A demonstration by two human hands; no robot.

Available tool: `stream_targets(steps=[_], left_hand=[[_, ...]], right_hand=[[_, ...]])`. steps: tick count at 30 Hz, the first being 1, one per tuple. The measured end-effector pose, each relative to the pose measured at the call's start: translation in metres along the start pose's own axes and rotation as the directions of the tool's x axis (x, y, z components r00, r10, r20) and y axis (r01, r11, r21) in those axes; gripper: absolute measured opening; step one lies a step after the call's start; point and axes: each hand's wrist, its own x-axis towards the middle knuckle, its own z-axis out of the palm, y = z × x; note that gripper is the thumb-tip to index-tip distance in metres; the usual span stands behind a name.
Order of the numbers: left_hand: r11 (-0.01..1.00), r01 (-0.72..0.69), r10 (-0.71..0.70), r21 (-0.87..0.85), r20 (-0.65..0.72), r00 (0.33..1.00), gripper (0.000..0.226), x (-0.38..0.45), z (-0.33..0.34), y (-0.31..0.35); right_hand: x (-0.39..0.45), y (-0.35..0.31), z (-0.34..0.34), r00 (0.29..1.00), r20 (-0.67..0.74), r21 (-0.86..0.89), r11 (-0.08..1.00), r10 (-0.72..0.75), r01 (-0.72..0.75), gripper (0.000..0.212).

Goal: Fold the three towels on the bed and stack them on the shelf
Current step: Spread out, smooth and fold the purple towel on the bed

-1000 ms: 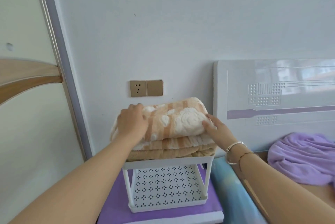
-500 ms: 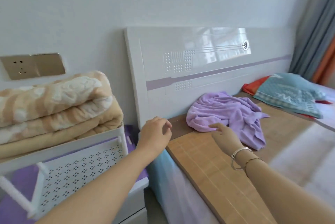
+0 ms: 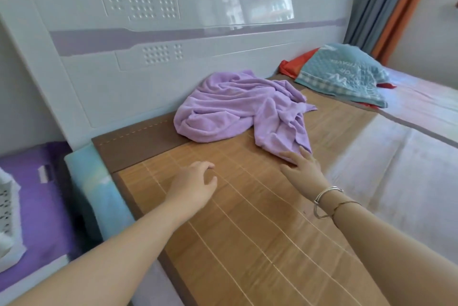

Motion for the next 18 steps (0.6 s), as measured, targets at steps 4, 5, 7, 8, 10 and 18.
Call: stream_targets(steps=[4, 5, 7, 8, 10, 18], left_hand=[[0.977, 0.116, -0.112, -0.179, 0.035, 0.993, 0.048, 0.009, 0.021, -0.011], [0.951, 0.139, -0.134, -0.277, 0.038, 0.990, 0.046, 0.009, 0.022, -0.014], [0.889, 0.164, -0.163, -0.428, 0.041, 0.986, 0.041, 0.006, 0.019, -0.017], [0.879, 0.161, -0.157, -0.450, 0.045, 0.987, 0.041, 0.004, 0.017, -0.017], [0.871, 0.167, -0.159, -0.462, 0.058, 0.986, 0.041, -0.002, 0.012, -0.013], [0.823, 0.225, -0.220, -0.522, 0.072, 0.973, 0.037, -0.059, -0.007, 0.026]], right_hand=[[0.028, 0.026, 0.018, 0.994, 0.112, -0.129, 0.991, -0.009, 0.023, 0.035], [0.036, 0.032, 0.022, 0.990, 0.143, -0.143, 0.989, -0.010, 0.030, 0.036], [0.046, 0.037, 0.022, 0.985, 0.171, -0.151, 0.988, 0.005, 0.021, 0.042], [0.046, 0.038, 0.018, 0.986, 0.163, -0.143, 0.990, 0.019, 0.005, 0.043], [0.039, 0.039, 0.011, 0.990, 0.134, -0.093, 0.996, 0.032, -0.019, 0.042], [-0.087, 0.031, -0.041, 0.949, 0.254, -0.222, 0.944, -0.187, 0.245, 0.029]])
